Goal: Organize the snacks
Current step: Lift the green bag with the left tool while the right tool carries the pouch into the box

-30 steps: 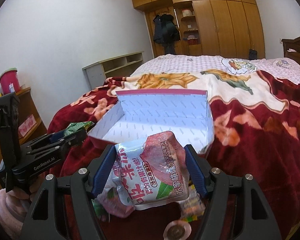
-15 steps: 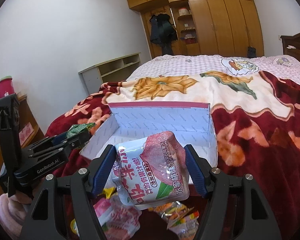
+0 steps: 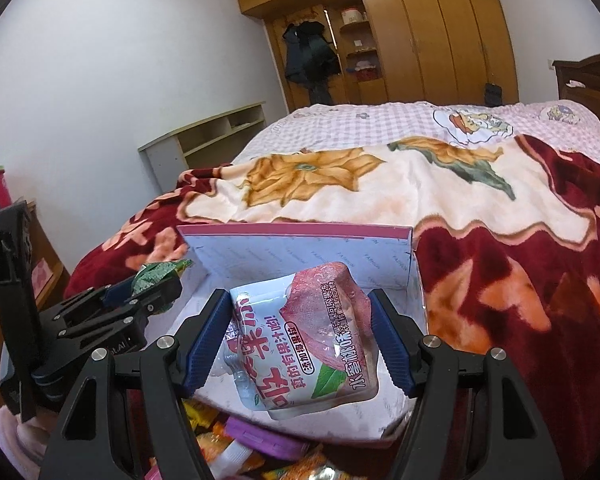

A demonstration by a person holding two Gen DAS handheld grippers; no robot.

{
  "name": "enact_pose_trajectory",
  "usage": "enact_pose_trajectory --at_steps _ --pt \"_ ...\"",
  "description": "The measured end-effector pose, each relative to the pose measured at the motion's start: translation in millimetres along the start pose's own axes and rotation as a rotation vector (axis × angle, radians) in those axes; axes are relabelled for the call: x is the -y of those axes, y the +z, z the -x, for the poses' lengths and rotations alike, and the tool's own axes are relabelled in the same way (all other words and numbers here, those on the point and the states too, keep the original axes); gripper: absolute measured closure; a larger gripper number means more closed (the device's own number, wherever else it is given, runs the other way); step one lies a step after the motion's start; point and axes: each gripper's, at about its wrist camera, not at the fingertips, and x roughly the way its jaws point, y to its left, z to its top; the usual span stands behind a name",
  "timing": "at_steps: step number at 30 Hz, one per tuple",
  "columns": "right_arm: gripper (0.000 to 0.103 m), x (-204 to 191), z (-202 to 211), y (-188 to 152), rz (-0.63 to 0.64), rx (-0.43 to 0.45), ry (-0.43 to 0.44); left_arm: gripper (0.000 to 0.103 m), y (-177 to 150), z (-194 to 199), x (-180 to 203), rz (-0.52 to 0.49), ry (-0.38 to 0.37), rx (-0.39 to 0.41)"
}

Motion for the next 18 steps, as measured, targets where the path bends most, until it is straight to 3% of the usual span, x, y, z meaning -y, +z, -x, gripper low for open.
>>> enact_pose_trajectory --at_steps 8,18 --pt "0.032 15 -33 1 -0.021 -0.045 -0.040 0.061 1 -40 6 -0.024 0.042 -0.063" --pt "0.032 27 -66 2 -0.035 -0.095 -0.078 0.061 -3 -75 -2 0.018 0.072 -0.144"
